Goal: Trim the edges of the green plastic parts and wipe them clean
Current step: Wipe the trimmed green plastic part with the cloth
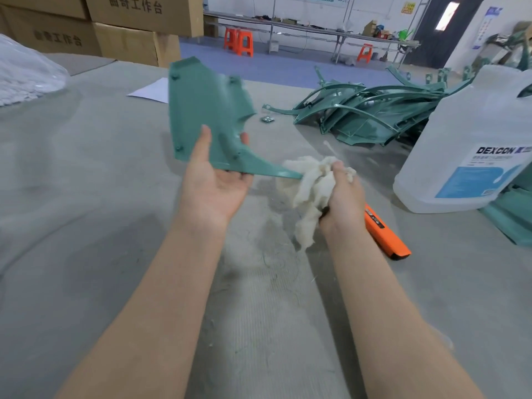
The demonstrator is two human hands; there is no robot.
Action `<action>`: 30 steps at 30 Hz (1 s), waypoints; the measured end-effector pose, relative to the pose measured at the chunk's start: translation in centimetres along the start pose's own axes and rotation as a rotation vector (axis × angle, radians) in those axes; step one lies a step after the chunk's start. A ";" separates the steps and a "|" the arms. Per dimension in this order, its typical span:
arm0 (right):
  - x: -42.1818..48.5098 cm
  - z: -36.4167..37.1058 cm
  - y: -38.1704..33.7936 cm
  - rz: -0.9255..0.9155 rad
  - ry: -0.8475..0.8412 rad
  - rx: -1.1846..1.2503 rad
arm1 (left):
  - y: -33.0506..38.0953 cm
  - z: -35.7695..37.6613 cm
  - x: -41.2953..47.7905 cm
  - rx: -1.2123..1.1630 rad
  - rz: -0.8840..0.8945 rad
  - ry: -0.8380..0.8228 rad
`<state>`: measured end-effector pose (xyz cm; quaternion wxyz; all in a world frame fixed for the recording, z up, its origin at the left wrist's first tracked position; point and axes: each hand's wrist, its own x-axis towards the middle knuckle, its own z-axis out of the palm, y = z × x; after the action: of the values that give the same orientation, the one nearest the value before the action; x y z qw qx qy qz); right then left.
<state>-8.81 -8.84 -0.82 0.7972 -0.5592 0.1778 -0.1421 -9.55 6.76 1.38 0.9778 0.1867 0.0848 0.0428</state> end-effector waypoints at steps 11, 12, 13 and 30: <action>-1.0 -0.1 -0.2 -0.413 -0.285 -0.665 | 1.8 -0.9 0.4 -0.272 0.095 0.073; -1.0 -0.3 -0.4 -0.381 -0.260 -0.648 | 1.9 -0.9 0.4 -0.273 0.101 0.070; -0.9 -0.4 -0.8 -0.343 -0.208 -0.624 | 2.0 -0.9 0.4 -0.271 0.104 0.063; -1.2 -0.7 -0.8 -0.456 -0.575 -0.741 | 2.2 -1.2 0.6 -0.272 0.066 0.014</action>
<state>-10.16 -9.18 -0.10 0.5113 -0.8447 -0.1364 -0.0806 -9.25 9.31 0.99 0.9915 0.0548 0.0788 0.0873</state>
